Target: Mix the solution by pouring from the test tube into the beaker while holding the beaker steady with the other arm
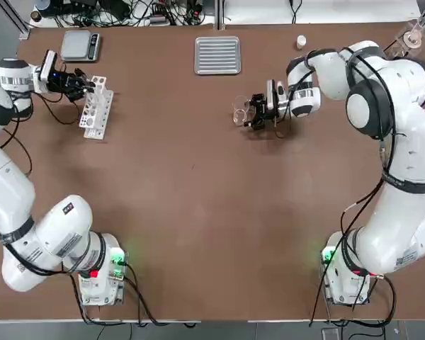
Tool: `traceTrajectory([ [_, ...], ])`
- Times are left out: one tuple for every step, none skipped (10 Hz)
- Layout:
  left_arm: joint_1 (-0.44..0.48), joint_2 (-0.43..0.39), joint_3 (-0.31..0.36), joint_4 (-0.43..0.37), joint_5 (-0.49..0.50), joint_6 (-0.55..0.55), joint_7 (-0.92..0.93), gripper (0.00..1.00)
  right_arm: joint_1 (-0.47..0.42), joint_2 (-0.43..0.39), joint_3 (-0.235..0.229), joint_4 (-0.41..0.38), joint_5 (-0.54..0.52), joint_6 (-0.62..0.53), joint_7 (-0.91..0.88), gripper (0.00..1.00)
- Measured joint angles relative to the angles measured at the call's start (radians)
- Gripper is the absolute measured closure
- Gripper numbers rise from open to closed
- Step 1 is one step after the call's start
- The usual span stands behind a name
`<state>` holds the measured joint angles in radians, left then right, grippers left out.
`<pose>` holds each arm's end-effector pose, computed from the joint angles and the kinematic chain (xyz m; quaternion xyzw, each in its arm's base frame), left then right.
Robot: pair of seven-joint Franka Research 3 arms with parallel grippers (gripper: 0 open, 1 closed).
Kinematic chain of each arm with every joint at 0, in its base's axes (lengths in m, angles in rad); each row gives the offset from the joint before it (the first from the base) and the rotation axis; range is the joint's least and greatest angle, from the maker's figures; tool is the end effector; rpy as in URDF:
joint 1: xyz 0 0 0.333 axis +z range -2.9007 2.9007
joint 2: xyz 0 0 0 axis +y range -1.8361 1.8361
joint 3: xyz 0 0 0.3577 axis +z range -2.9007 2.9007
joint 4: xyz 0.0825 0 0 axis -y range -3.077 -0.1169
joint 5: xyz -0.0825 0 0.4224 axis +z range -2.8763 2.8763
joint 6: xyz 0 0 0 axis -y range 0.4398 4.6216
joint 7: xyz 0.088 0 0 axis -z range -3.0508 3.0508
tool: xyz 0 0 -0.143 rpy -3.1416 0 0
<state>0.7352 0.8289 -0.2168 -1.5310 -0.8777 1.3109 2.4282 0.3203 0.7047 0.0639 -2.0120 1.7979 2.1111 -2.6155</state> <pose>0.6133 0.2312 0.1947 0.5126 -0.5537 0.4424 0.4847 0.5485 0.3044 0.0766 -0.6242 -0.5360 -0.3952 0.4086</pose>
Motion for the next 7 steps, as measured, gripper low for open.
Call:
traceTrajectory([
  [-0.001, -0.017, 0.0, -0.01, 0.0, 0.0, 0.002, 0.78, 0.004, 0.0, 0.0, 0.0, 0.006, 0.002, -0.002, 0.01],
  [-0.001, -0.028, -0.003, -0.018, 0.0, 0.0, 0.006, 0.78, 0.006, 0.0, 0.0, 0.0, 0.006, 0.004, -0.003, 0.03],
  [-0.001, -0.037, -0.005, -0.023, 0.0, 0.0, 0.006, 0.78, 0.006, 0.001, 0.0, 0.0, 0.006, 0.005, -0.004, 0.04],
  [-0.001, -0.047, -0.006, -0.028, 0.0, 0.0, 0.006, 0.78, 0.006, 0.001, 0.0, 0.0, 0.006, 0.005, -0.004, 0.06],
  [-0.001, -0.058, -0.006, -0.035, 0.0, 0.0, 0.006, 0.78, 0.006, 0.001, 0.0, 0.0, 0.007, 0.006, -0.005, 0.17],
  [-0.001, -0.071, -0.007, -0.043, 0.0, 0.0, 0.011, 0.78, 0.006, 0.001, 0.0, 0.0, 0.007, 0.007, -0.005, 0.22],
  [-0.001, -0.079, -0.007, -0.048, 0.0, 0.0, 0.015, 0.78, 0.006, 0.001, -0.001, 0.002, 0.008, 0.006, -0.006, 0.26],
])
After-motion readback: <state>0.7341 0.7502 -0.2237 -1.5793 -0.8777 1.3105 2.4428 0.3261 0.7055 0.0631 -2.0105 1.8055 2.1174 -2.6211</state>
